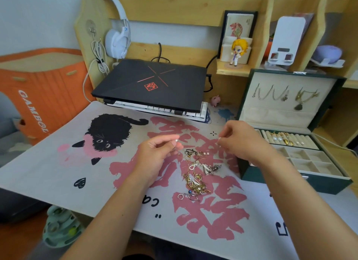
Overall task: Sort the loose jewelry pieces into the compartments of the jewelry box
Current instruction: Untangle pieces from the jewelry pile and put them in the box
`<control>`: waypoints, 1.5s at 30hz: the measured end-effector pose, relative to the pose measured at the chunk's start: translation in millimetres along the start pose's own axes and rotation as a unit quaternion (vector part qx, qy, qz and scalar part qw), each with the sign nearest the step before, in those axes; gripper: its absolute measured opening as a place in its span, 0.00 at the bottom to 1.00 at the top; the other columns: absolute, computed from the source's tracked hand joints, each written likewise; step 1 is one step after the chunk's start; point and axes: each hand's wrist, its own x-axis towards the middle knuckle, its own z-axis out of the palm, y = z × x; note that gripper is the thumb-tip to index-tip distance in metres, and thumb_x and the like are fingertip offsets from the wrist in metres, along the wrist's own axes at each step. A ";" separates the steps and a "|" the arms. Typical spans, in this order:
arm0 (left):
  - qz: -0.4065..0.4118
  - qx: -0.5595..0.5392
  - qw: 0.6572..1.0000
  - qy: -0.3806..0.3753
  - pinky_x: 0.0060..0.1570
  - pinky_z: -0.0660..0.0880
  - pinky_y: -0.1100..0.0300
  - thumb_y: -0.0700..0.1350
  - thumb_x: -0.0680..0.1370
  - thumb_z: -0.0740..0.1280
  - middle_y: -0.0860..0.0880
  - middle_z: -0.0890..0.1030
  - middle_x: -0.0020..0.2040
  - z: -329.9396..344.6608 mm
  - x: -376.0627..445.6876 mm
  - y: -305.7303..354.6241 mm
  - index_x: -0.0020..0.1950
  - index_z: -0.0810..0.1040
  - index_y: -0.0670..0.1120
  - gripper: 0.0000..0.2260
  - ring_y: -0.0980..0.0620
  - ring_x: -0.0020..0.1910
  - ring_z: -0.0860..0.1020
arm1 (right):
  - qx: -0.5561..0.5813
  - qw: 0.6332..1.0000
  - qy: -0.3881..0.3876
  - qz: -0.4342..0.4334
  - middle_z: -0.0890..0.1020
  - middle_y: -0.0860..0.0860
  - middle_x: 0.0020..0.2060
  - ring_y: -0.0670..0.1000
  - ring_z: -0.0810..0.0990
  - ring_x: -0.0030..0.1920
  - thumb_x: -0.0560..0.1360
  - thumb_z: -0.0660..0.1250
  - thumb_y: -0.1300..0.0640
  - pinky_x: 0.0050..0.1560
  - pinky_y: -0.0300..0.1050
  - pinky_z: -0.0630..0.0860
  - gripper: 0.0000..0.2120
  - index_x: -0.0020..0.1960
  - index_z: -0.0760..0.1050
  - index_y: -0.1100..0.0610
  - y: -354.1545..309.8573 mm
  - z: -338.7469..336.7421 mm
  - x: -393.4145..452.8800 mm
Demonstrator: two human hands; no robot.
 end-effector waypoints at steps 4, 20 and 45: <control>0.007 0.027 1.000 -0.002 0.53 0.81 0.56 0.35 0.80 0.69 0.45 0.88 0.46 1.6 -2.1 3.5 0.55 0.86 0.48 0.10 0.45 0.51 0.86 | 0.170 0.981 -0.091 0.002 0.85 0.53 0.41 0.48 0.84 0.38 0.80 0.66 0.62 0.44 0.44 0.82 0.06 0.52 0.81 0.54 -2.9 -7.3 -16.0; -0.031 -0.011 0.994 -0.105 0.47 0.80 0.62 0.30 0.78 0.69 0.46 0.88 0.51 48.9 -73.5 42.8 0.60 0.84 0.48 0.16 0.49 0.48 0.87 | 0.394 0.911 -0.122 -0.012 0.84 0.62 0.40 0.51 0.84 0.40 0.77 0.69 0.68 0.38 0.39 0.79 0.05 0.52 0.80 0.62 36.8 -15.1 -76.7; -0.026 0.095 0.983 -0.153 0.46 0.80 0.64 0.35 0.78 0.72 0.49 0.89 0.44 95.6 -115.9 62.1 0.57 0.86 0.52 0.13 0.55 0.40 0.84 | 0.236 0.965 -0.034 -0.108 0.83 0.51 0.37 0.43 0.77 0.35 0.72 0.78 0.60 0.39 0.38 0.76 0.06 0.45 0.81 0.54 52.0 -32.2 -120.3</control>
